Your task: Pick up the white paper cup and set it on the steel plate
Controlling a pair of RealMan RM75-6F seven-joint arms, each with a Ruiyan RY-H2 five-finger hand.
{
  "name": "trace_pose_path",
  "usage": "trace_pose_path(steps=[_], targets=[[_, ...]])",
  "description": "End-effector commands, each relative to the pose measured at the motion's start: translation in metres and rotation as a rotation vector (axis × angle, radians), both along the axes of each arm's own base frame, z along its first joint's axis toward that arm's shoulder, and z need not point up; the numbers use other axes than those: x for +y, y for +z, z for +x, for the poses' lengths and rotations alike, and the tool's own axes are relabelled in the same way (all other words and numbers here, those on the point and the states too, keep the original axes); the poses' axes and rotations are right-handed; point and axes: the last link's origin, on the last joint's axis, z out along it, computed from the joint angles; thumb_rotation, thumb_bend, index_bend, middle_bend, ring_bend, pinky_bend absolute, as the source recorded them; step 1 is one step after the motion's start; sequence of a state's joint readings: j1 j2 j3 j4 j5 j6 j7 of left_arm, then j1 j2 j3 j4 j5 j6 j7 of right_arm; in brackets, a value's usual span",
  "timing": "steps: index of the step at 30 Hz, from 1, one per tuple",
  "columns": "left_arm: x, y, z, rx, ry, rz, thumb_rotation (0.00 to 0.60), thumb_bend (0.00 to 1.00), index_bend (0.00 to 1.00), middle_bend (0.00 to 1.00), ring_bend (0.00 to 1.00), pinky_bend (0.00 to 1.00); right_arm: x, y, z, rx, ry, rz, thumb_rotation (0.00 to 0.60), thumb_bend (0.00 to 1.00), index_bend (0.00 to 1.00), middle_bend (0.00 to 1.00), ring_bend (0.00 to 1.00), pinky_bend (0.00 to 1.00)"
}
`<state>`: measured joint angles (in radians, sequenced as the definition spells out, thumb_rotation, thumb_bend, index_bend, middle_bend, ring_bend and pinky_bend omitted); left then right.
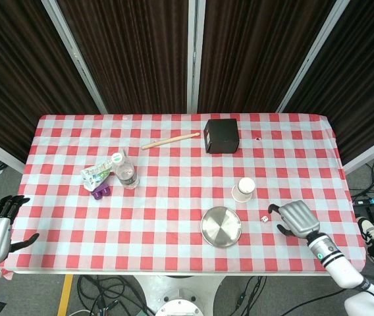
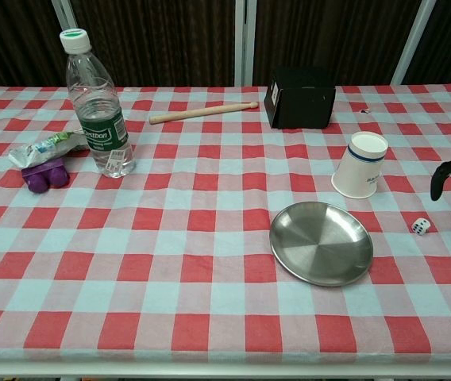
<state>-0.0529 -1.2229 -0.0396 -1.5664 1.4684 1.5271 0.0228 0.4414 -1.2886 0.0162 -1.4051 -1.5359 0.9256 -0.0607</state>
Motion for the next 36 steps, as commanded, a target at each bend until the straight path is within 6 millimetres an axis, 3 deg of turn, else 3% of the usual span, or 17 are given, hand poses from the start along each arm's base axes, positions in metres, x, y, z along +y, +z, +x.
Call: trace_pose_path(steps=[1, 15, 23, 28, 32, 36], targets=[[0.000, 0.001, 0.000, 0.001, 0.001, 0.000, 0.600, 0.11, 0.20, 0.16, 0.12, 0.16, -0.005, -0.018, -0.002, 0.040, 0.019, 0.017, 0.600, 0.24, 0.38, 0.96, 0.94, 1.00], [0.000, 0.002, -0.001, -0.005, 0.006, 0.006, 0.600, 0.11, 0.20, 0.16, 0.12, 0.16, -0.016, -0.034, -0.001, 0.048, 0.043, 0.006, 0.600, 0.24, 0.42, 0.96, 0.94, 1.00], [-0.001, 0.003, -0.002, -0.015, 0.005, 0.006, 0.600, 0.11, 0.20, 0.16, 0.12, 0.16, -0.018, -0.042, -0.001, 0.049, 0.042, 0.019, 0.600, 0.25, 0.48, 0.96, 0.94, 1.00], [-0.001, 0.003, -0.003, -0.019, 0.008, 0.009, 0.600, 0.11, 0.20, 0.16, 0.12, 0.16, -0.020, -0.042, 0.000, 0.051, 0.047, 0.002, 0.600, 0.29, 0.57, 0.96, 0.94, 1.00], [-0.002, 0.003, -0.003, -0.018, 0.011, 0.012, 0.600, 0.11, 0.20, 0.16, 0.12, 0.16, -0.020, -0.033, 0.014, -0.003, 0.081, -0.022, 0.600, 0.30, 0.58, 0.96, 0.94, 1.00], [-0.002, 0.005, -0.003, -0.014, 0.010, 0.016, 0.600, 0.11, 0.20, 0.16, 0.12, 0.16, -0.017, -0.028, 0.042, -0.090, 0.127, 0.011, 0.600, 0.30, 0.58, 0.96, 0.94, 1.00]])
